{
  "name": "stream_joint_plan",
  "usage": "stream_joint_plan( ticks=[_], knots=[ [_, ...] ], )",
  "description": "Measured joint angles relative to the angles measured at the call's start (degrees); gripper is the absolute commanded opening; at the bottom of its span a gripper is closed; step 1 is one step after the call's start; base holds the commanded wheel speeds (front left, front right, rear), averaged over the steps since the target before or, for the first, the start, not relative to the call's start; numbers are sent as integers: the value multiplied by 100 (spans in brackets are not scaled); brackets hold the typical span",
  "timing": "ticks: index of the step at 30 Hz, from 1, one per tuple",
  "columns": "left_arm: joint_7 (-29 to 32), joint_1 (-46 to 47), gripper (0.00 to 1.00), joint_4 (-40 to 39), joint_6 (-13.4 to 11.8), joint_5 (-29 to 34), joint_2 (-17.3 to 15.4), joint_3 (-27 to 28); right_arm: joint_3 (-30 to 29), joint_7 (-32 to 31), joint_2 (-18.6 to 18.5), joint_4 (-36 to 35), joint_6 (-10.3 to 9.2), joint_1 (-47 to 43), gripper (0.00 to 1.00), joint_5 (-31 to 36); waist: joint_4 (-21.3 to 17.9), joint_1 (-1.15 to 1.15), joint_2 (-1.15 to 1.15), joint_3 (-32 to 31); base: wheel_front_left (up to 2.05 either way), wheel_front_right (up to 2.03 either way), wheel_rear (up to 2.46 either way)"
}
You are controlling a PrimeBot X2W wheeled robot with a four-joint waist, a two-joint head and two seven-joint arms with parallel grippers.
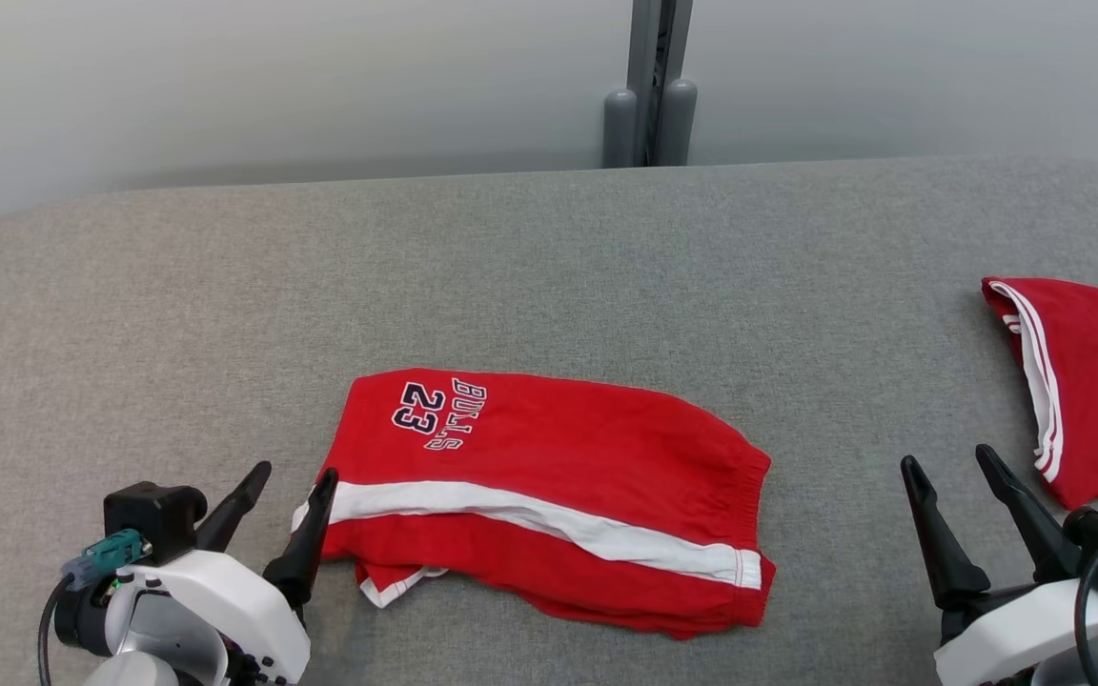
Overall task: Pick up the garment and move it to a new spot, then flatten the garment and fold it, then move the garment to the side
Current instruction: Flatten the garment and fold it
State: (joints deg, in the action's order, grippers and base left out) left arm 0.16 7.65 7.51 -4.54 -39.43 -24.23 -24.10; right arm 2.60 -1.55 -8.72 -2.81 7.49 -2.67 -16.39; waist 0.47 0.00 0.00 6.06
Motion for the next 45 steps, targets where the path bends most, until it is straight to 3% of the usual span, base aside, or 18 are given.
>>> stream_joint_plan(
  ticks=[16, 22, 24, 32, 45],
  knots=[
    [616, 358, 100, 1662, 803, -826, 267, -116, 8, 57, -23, 82, 0, 125, 100, 8, -171, 0, 0, 257, 0, 0, 0],
    [822, 459, 42, 1915, 1007, -1028, 302, -223, 62, 58, -24, 98, 0, 139, 100, -31, -180, 0, 0, 293, 0, 0, 0],
    [800, 477, 0, 1969, 1037, -1023, 290, -268, 77, 59, -24, 107, 0, 172, 100, -37, -190, 0, 0, 306, 0, 0, 0],
    [304, 595, 0, 2060, 1024, -720, 155, -291, 201, 32, -37, 163, 0, 164, 100, -86, -190, 0, 0, 313, 0, 0, 0],
    [209, 635, 0, 1886, 943, -643, 96, -316, 1694, -224, -99, 432, 0, -13, 100, -610, -56, 0, 0, 355, 0, 0, 0]
  ],
)
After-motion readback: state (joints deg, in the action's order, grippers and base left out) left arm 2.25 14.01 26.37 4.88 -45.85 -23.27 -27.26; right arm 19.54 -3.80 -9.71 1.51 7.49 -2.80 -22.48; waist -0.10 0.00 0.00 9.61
